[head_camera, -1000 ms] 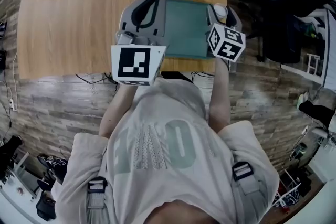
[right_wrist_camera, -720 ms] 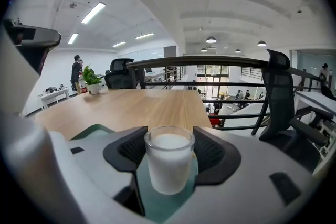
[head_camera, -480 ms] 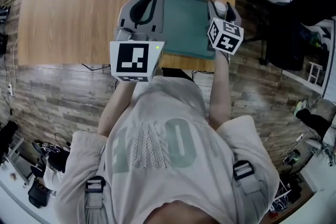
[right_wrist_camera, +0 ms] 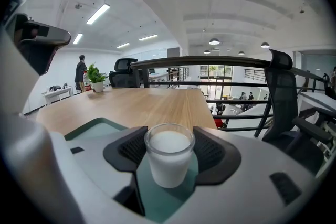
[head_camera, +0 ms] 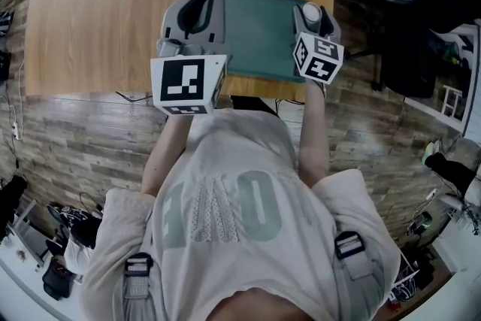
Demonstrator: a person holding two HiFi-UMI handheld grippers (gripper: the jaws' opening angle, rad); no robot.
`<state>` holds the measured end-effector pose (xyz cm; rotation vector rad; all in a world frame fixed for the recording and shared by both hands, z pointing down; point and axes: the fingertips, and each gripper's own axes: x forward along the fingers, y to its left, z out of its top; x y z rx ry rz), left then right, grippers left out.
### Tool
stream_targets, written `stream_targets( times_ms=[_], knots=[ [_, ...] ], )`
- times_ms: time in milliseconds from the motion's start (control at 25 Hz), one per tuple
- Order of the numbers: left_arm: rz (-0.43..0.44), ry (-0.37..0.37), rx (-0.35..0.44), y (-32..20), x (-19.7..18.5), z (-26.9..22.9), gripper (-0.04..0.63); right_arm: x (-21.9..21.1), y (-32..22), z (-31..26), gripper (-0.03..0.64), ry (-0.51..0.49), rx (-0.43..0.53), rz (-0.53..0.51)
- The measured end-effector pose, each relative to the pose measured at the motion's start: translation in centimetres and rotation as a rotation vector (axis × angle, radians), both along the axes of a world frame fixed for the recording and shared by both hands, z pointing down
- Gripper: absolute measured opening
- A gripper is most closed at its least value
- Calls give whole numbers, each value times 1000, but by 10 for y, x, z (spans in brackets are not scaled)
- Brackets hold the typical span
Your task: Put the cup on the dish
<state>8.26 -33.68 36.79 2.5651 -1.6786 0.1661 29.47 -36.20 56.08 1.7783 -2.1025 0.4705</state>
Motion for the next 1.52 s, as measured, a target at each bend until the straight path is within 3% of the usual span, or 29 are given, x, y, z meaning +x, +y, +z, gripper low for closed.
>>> stream_targets(
  times_ms=[200, 920, 1240, 1400, 1520],
  knots=[
    [-13, -8, 14, -1, -5, -5, 8, 0, 1, 0, 276, 47, 18, -9],
    [-24, 3, 45, 1, -13, -14, 8, 4, 5, 5, 276, 46, -10, 73],
    [-18, 14, 75, 3, -14, -24, 8, 4, 6, 7, 278, -14, -22, 73],
    [-17, 20, 95, 4, -16, -31, 8, 4, 2, -13, 278, 22, 17, 56],
    [-14, 25, 114, 5, -15, -38, 8, 4, -4, -54, 278, 10, 112, 53]
  ],
)
